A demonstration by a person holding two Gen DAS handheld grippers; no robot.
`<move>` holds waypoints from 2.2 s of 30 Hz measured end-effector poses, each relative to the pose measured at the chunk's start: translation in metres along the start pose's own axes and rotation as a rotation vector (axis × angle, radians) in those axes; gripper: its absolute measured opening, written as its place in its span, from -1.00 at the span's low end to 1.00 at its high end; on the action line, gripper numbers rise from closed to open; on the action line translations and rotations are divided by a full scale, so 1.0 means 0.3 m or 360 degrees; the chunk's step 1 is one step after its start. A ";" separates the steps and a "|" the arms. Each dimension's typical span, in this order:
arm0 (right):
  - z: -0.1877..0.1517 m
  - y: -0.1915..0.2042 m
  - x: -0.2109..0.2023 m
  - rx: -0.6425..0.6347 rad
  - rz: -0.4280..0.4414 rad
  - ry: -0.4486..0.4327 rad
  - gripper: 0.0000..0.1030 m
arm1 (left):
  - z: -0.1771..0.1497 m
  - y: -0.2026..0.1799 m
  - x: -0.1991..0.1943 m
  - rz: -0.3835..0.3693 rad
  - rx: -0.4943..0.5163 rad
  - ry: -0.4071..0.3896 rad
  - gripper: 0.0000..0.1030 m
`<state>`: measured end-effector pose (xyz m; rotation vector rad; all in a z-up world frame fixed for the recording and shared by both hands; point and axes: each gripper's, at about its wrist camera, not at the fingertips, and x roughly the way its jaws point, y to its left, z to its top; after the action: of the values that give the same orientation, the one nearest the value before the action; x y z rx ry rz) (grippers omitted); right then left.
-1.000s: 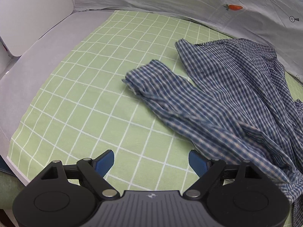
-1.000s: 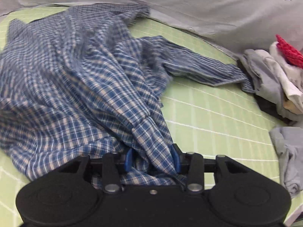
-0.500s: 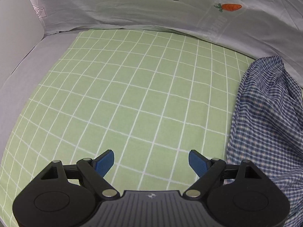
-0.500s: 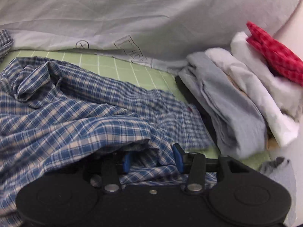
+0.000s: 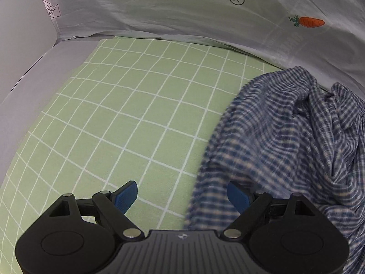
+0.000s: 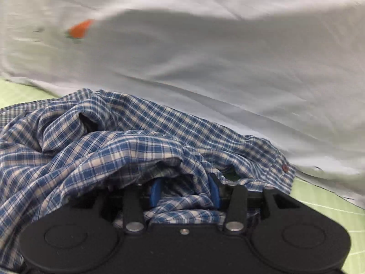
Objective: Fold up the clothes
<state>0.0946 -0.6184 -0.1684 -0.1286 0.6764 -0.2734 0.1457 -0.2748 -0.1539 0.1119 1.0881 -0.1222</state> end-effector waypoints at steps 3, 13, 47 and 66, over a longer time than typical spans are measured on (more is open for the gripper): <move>0.001 0.173 -0.071 -0.0117 0.0159 -0.0035 -0.11 | -0.026 0.064 -0.026 0.0055 -0.0051 0.0002 0.68; -0.012 0.409 -0.328 -0.0056 0.0288 0.0060 0.84 | -0.204 0.239 -0.164 0.0140 -0.0164 0.0046 0.68; -0.465 0.144 -0.771 0.0147 0.0113 0.0398 -0.63 | -0.554 0.095 -0.251 0.0021 -0.0195 0.0178 0.70; -0.452 -0.017 -0.817 0.0806 0.0099 0.0400 0.71 | -0.491 -0.020 -0.231 -0.0211 -0.0036 0.0223 0.70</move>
<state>-0.1752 -0.5561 -0.1254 0.4161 0.8387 -0.3971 -0.0159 -0.2554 -0.1603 0.0282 1.2363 -0.2236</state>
